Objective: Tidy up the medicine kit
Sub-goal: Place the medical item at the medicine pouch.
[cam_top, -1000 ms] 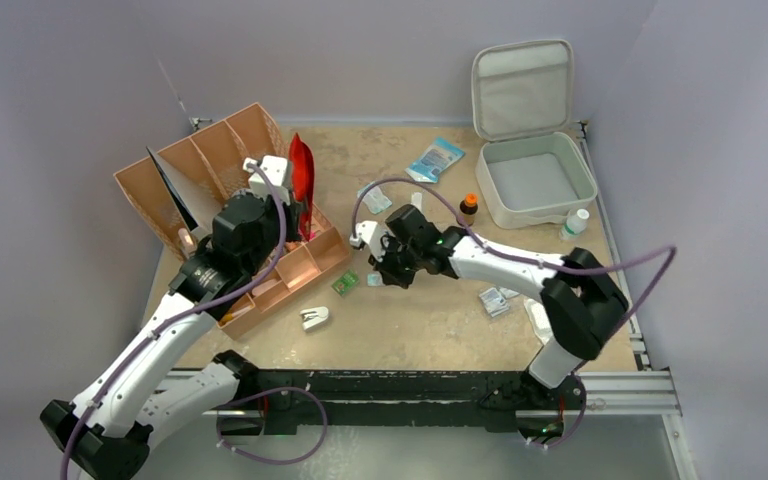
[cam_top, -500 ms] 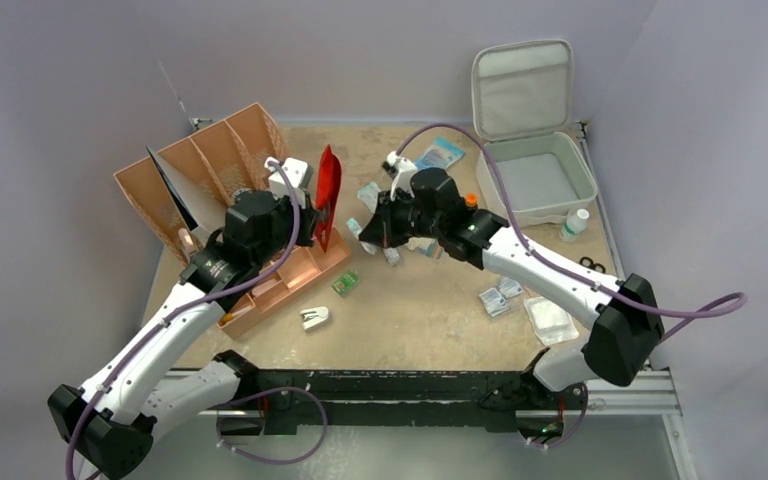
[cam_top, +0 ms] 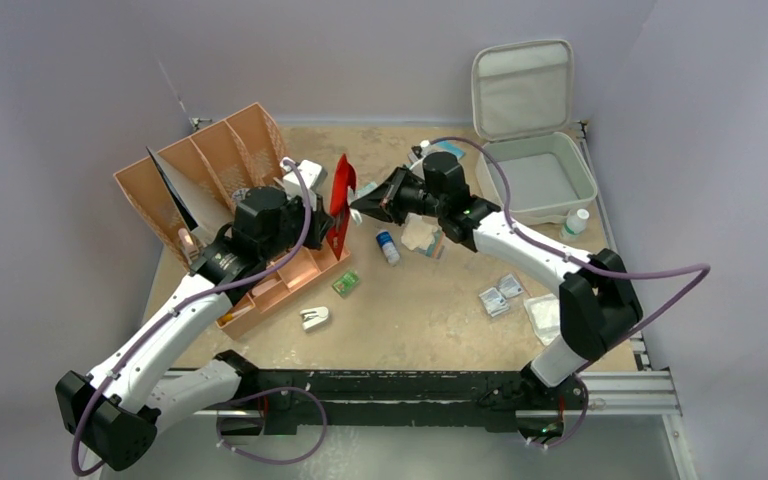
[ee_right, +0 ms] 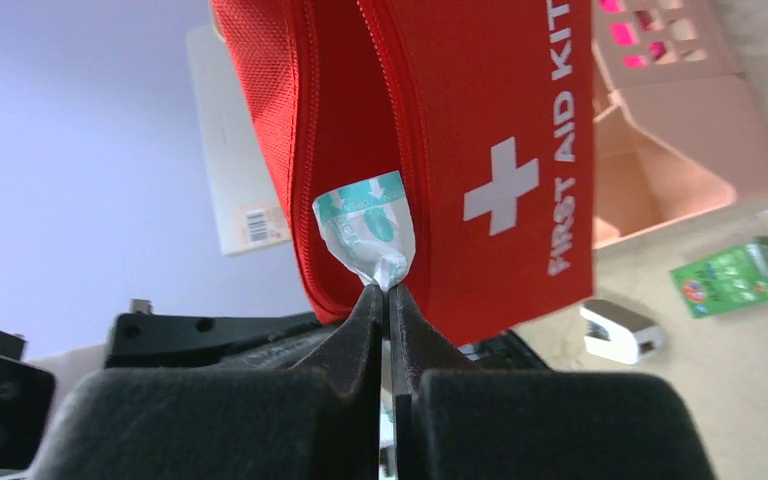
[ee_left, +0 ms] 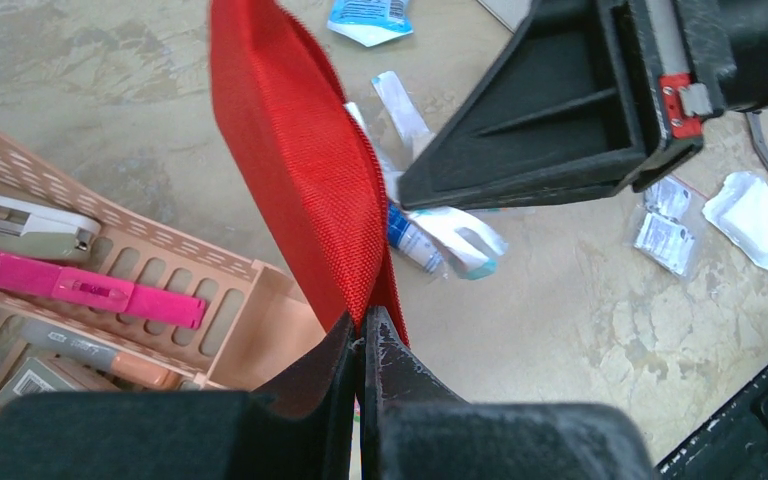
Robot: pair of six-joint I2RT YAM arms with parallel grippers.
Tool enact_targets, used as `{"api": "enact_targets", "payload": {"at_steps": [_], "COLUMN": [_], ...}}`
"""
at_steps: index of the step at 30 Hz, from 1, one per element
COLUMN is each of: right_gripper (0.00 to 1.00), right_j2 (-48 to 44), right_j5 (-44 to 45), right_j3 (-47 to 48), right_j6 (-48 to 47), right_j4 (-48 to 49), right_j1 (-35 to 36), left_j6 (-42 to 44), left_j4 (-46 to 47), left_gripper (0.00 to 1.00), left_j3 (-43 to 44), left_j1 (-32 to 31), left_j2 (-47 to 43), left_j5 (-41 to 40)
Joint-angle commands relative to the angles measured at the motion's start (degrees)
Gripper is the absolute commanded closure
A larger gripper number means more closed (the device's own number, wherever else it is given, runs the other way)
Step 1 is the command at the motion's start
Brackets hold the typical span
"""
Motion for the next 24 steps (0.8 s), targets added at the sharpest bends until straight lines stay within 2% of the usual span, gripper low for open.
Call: {"api": "enact_targets", "payload": {"at_steps": [1, 8, 11, 20, 24], "right_gripper": [1.0, 0.96, 0.9, 0.7, 0.67], "right_j2": [1.52, 2.42, 2.09, -0.21, -1.8], "right_j5": [-4.37, -1.57, -0.07, 8.46, 9.78], "right_j3": [1.31, 1.65, 2.14, 7.31, 8.3], "right_j6": [11.93, 16.42, 15.5, 1.88, -1.62], "right_j4": [10.37, 11.04, 9.01, -8.56, -13.4], "right_j1": [0.36, 0.36, 0.36, 0.36, 0.36], "left_j6": [0.92, 1.14, 1.18, 0.49, 0.1], "left_j4": [3.31, 3.75, 3.89, 3.39, 3.22], "left_gripper": [1.0, 1.0, 1.0, 1.0, 1.0], "left_j3": [2.14, 2.08, 2.1, 2.29, 2.51], "left_j1": [-0.01, -0.02, -0.08, -0.09, -0.09], "left_j2": [-0.03, -0.02, 0.02, 0.3, 0.61], "left_j5": [3.29, 6.15, 6.74, 5.1, 4.05]}}
